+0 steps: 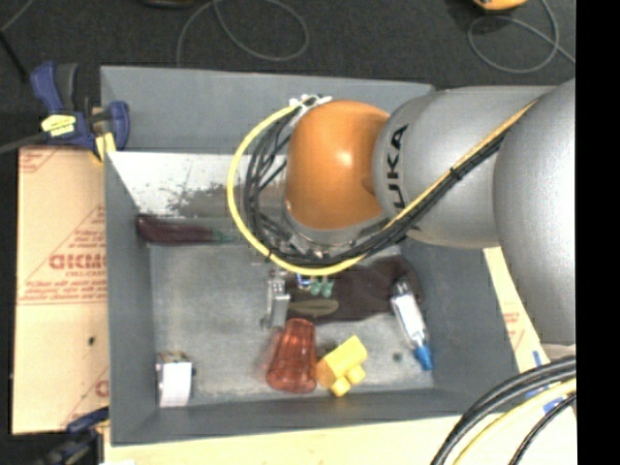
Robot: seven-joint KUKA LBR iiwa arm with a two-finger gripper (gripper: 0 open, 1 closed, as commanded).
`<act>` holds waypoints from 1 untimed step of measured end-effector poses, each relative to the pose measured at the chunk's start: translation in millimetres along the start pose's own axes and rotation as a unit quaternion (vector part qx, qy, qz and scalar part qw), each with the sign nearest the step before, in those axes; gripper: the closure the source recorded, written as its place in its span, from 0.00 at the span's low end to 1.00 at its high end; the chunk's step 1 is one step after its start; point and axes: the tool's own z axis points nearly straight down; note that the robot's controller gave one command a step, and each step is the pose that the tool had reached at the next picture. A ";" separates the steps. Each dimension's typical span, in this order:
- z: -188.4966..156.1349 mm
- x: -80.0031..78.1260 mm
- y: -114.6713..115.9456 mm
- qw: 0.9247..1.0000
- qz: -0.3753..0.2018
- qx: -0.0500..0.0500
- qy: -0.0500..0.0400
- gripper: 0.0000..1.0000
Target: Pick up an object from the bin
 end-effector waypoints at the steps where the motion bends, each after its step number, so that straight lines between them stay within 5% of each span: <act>1: -4.4 -1.0 -0.6 1.000 0.001 0.000 -0.003 0.00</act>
Offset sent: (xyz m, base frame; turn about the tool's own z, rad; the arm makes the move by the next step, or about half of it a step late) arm -0.0587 -0.0724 -0.0399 -0.0772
